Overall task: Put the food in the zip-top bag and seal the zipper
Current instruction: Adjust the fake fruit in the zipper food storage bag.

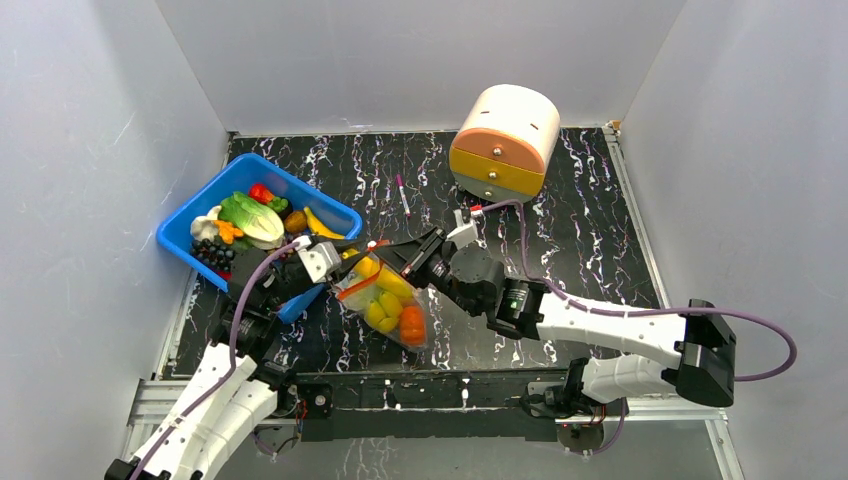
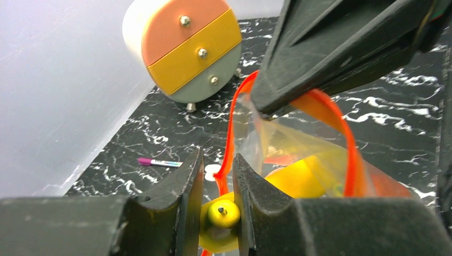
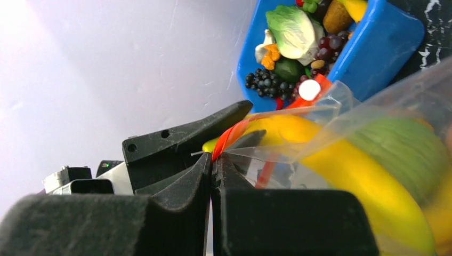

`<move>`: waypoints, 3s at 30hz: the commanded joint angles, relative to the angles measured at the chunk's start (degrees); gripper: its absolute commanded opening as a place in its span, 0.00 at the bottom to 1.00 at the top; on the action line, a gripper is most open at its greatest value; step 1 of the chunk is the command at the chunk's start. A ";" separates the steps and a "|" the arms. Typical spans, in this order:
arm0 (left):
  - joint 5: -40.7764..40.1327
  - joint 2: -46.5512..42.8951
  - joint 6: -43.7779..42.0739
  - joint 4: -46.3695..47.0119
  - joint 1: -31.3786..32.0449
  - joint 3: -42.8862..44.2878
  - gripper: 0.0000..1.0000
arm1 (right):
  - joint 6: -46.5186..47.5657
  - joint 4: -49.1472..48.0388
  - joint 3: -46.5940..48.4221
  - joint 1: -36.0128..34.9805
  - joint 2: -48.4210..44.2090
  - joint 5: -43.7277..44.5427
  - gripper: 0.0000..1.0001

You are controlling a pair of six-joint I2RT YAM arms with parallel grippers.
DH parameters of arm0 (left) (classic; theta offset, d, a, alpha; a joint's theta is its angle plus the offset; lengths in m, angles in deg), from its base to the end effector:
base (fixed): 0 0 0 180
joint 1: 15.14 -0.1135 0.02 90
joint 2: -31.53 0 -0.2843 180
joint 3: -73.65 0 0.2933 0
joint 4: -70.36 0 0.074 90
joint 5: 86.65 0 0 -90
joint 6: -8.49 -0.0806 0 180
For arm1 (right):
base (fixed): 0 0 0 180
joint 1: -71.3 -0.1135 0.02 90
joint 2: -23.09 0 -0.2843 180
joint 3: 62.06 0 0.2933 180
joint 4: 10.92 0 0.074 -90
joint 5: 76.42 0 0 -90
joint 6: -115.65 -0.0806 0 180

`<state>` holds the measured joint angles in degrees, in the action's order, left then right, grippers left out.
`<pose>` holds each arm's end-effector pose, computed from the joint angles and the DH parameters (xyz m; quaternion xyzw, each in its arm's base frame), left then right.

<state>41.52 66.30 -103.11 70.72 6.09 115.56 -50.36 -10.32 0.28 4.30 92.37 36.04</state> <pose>0.1811 -0.1238 0.3300 0.4564 0.4903 -0.2133 0.7112 0.1681 0.3173 0.3245 0.1859 0.7253 0.5666 0.3440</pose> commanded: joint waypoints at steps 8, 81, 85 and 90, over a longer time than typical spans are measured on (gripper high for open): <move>7.32 -2.92 21.73 11.77 0.43 -6.16 0.05 | 0.03 -11.35 4.82 0.03 0.87 1.34 0.00; 39.13 8.45 7.30 -7.32 0.37 7.66 0.25 | 26.87 4.35 7.74 3.81 -7.59 -24.14 0.00; 35.27 7.36 5.86 -10.08 0.39 6.41 0.13 | 26.88 4.18 8.98 3.81 -6.69 -25.45 0.00; 30.06 7.00 4.74 -14.02 0.39 6.33 0.02 | 29.10 4.28 10.11 3.81 -5.93 -27.03 0.00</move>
<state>75.75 73.53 -95.03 60.88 6.35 122.27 -22.45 2.45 4.85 8.06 87.23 11.58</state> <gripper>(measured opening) 0.142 0.009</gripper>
